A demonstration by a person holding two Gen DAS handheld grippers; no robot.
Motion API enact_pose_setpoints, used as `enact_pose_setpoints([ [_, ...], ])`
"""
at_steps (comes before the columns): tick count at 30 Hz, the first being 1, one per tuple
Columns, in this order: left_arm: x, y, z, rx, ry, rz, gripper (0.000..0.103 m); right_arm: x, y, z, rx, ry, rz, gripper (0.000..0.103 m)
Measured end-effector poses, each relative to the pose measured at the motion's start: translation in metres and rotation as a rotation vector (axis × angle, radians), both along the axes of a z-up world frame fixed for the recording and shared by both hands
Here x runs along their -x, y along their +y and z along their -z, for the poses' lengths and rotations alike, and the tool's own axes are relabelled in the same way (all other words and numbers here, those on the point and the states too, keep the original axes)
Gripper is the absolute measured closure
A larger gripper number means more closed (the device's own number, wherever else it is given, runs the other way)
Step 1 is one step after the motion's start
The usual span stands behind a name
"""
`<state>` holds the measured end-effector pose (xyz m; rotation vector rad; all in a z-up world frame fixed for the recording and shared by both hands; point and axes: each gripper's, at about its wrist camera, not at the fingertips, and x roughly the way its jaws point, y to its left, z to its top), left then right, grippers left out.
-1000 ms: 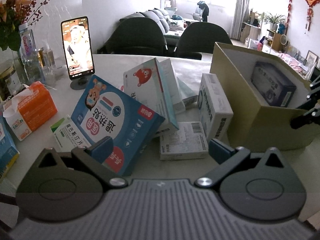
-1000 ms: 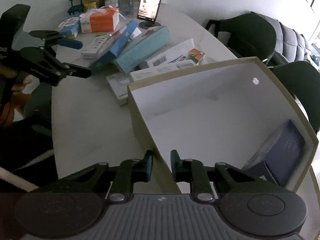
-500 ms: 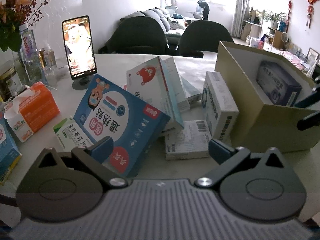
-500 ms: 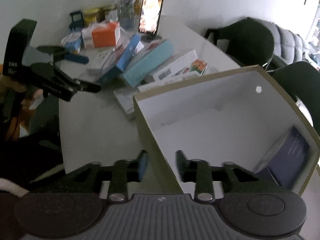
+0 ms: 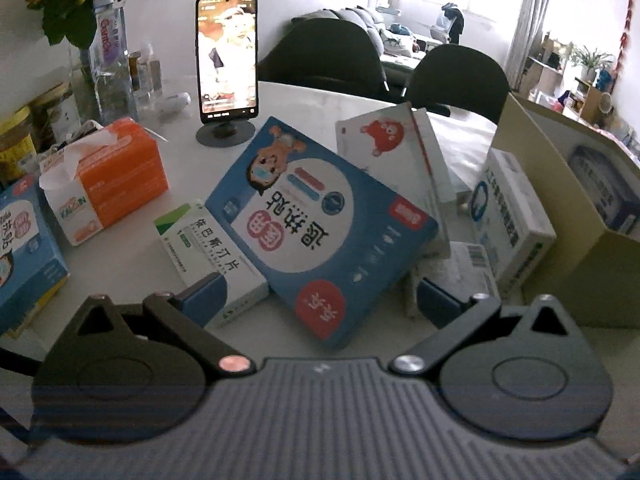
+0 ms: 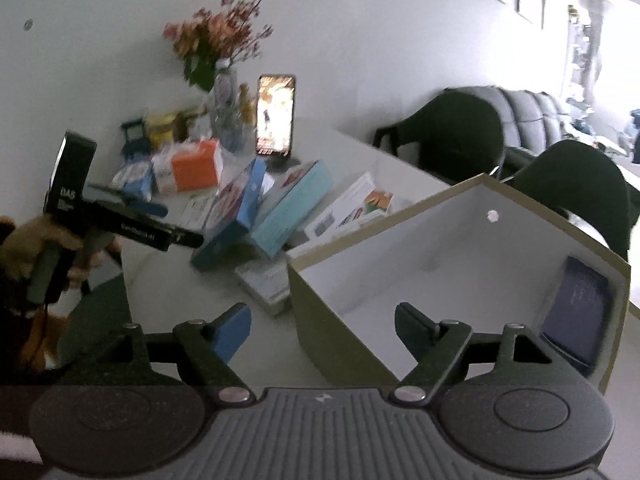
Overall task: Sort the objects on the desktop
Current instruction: 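Withdraw the open right gripper from the cardboard box toward the table, then close the left gripper on the blue-and-white fever patch box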
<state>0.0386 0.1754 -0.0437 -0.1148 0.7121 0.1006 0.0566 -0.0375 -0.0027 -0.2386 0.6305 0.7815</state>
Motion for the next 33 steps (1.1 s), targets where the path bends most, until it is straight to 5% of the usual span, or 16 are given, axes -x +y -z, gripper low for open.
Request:
enact_pose_setpoints([
  [7, -0.011, -0.02, 0.017, -0.116, -0.041, 0.088, 0.0, 0.009, -0.008, 0.007, -0.125, -0.005, 0.062, 0.019],
  [19, -0.02, -0.046, 0.044, -0.355, -0.089, 0.071, 0.011, 0.018, -0.014, 0.016, -0.248, 0.016, 0.119, 0.018],
  [26, -0.021, -0.047, 0.046, -0.345, -0.104, 0.057, 0.038, 0.02, -0.006, 0.026, -0.301, 0.057, 0.11, 0.017],
  [33, -0.015, -0.043, 0.049, -0.312, -0.134, 0.034, 0.042, 0.017, 0.01, 0.029, -0.319, 0.1, 0.095, 0.013],
])
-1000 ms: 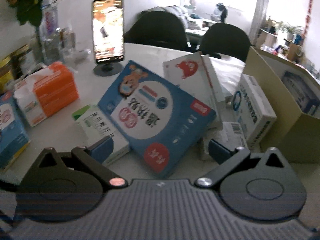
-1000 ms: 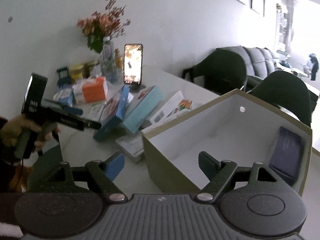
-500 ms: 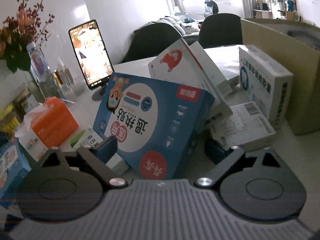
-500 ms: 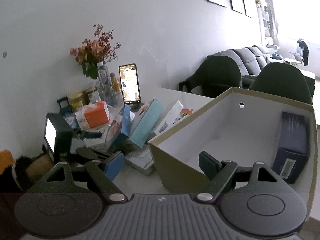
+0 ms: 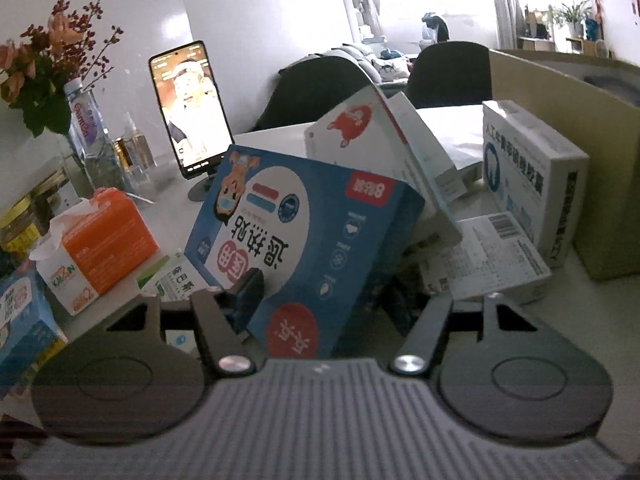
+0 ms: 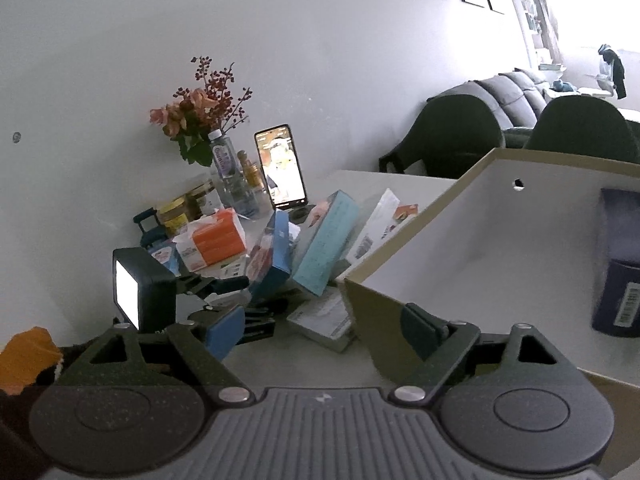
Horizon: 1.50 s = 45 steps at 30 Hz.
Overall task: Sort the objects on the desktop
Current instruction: 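Close the left gripper on the blue-and-white fever patch box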
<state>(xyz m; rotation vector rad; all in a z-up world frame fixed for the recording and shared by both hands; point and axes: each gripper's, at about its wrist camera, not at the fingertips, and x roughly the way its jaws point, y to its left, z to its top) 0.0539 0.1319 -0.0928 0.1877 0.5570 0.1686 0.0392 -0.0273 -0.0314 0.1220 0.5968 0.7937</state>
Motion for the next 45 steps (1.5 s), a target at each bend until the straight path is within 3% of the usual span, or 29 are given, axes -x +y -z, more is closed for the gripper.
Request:
enact_pose_setpoints([
  [4, 0.006, 0.005, -0.001, 0.032, -0.027, -0.019, 0.047, -0.001, 0.011, -0.001, -0.018, 0.014, -0.015, 0.01],
  [13, 0.022, 0.038, -0.011, 0.275, -0.088, -0.115, 0.064, 0.003, 0.033, -0.002, -0.025, 0.019, -0.062, 0.009],
  [16, 0.025, 0.048, -0.014, 0.336, -0.092, -0.144, 0.065, 0.003, 0.038, -0.002, -0.025, 0.023, -0.074, 0.009],
  [30, 0.013, 0.057, -0.025, 0.373, -0.142, -0.248, 0.062, 0.005, 0.044, 0.003, -0.03, 0.042, -0.082, 0.009],
  [36, 0.017, 0.062, -0.025, 0.352, -0.199, -0.324, 0.083, 0.005, 0.044, 0.005, -0.036, 0.048, -0.079, 0.009],
  [45, 0.031, 0.06, -0.042, 0.307, -0.317, -0.333, 0.083, 0.002, 0.043, 0.007, -0.048, 0.062, -0.075, 0.009],
])
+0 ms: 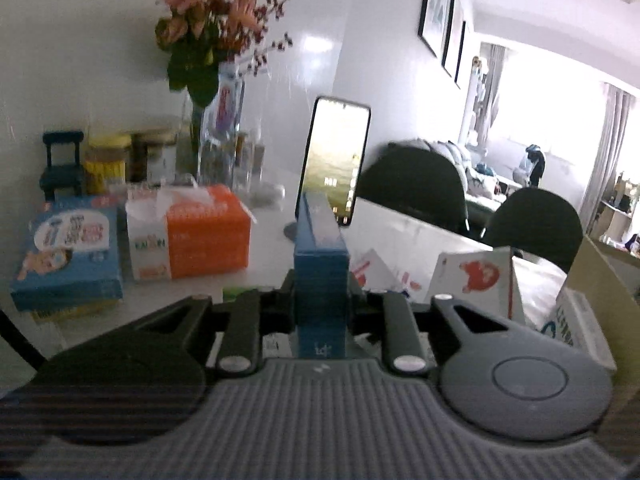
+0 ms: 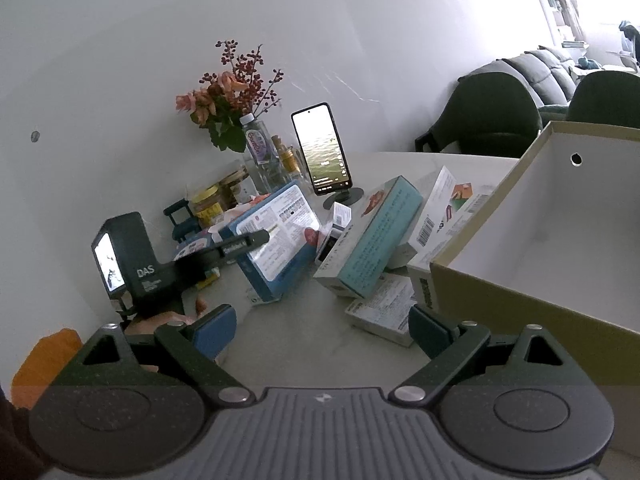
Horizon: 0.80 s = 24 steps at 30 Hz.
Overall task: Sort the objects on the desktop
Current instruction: 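Close the left gripper on the blue-and-white fever patch box, then lift the fever patch box with the left gripper while the right gripper grasps its edge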
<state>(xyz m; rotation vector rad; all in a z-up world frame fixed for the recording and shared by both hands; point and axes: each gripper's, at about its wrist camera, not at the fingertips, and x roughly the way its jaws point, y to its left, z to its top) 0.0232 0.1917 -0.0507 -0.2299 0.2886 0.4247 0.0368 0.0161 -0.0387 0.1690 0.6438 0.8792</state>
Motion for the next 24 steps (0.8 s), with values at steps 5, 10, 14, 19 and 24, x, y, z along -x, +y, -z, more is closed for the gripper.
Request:
enact_pose_setpoints([
  [5, 0.004, -0.001, -0.009, -0.006, -0.04, -0.004, 0.084, 0.001, -0.001, -0.001, -0.006, -0.002, 0.002, 0.009],
  [10, 0.013, -0.002, -0.017, -0.019, -0.031, 0.034, 0.084, -0.005, 0.005, -0.004, -0.034, 0.029, -0.009, 0.009],
  [14, 0.025, -0.007, -0.015, -0.015, -0.004, 0.069, 0.083, -0.012, 0.022, -0.01, -0.054, 0.048, -0.054, 0.009],
  [19, 0.035, -0.013, -0.015, -0.006, 0.005, 0.089, 0.083, -0.018, 0.051, -0.02, -0.035, 0.049, -0.107, 0.011],
  [24, 0.04, -0.02, -0.017, 0.002, 0.017, 0.114, 0.082, -0.029, 0.076, -0.025, -0.021, 0.077, -0.121, 0.022],
])
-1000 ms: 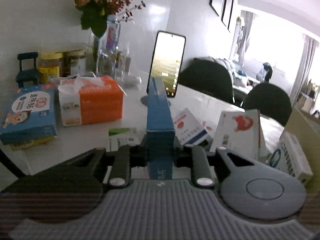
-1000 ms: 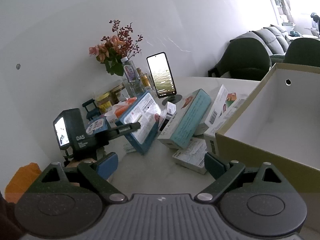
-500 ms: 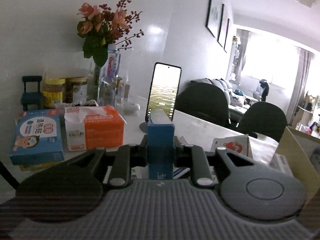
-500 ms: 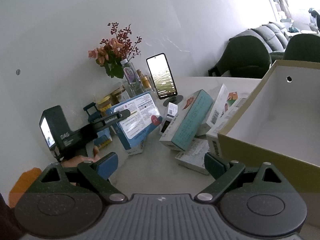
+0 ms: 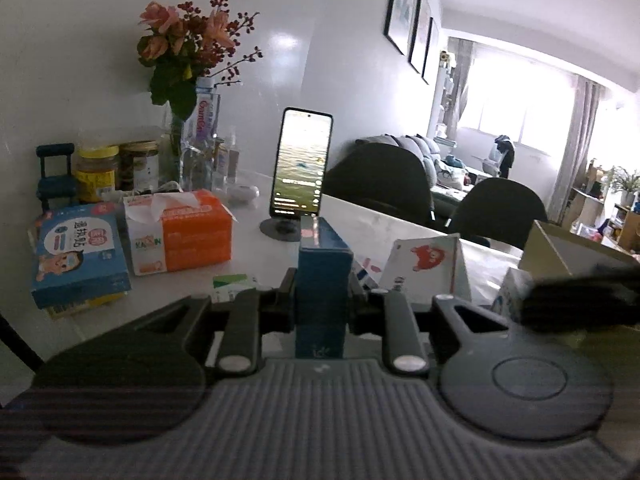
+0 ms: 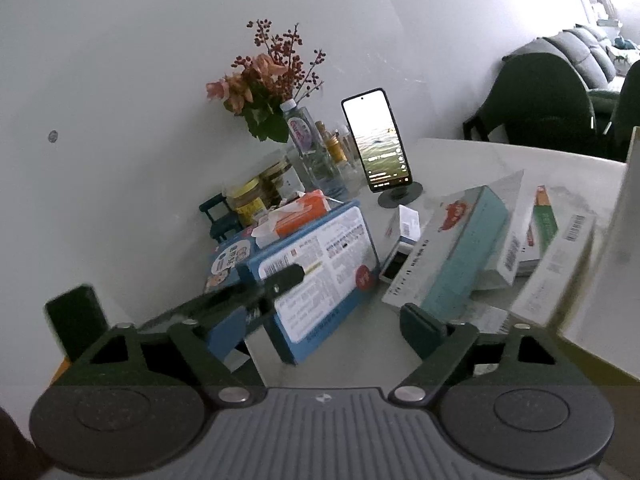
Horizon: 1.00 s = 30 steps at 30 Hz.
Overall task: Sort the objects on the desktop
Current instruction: 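Lift the fever patch box with the left gripper while the right gripper grasps its edge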
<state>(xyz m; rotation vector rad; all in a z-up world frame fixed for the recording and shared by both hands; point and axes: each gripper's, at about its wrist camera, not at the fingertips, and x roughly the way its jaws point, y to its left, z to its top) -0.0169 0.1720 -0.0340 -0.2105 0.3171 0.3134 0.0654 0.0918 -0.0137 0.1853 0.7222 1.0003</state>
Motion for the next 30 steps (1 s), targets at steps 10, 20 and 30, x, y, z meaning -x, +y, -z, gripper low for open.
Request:
enact_pose_setpoints([
  [10, 0.0, -0.013, 0.006, 0.043, 0.05, 0.106, 0.08, -0.026, 0.035, 0.008, 0.056, 0.101, -0.005, 0.045],
  [20, -0.003, -0.006, 0.007, 0.158, 0.084, 0.205, 0.067, -0.044, 0.041, 0.013, 0.077, 0.153, 0.012, 0.051],
  [30, -0.007, -0.019, 0.008, 0.181, 0.072, 0.352, 0.068, -0.054, 0.054, 0.006, 0.124, 0.136, 0.015, 0.051],
])
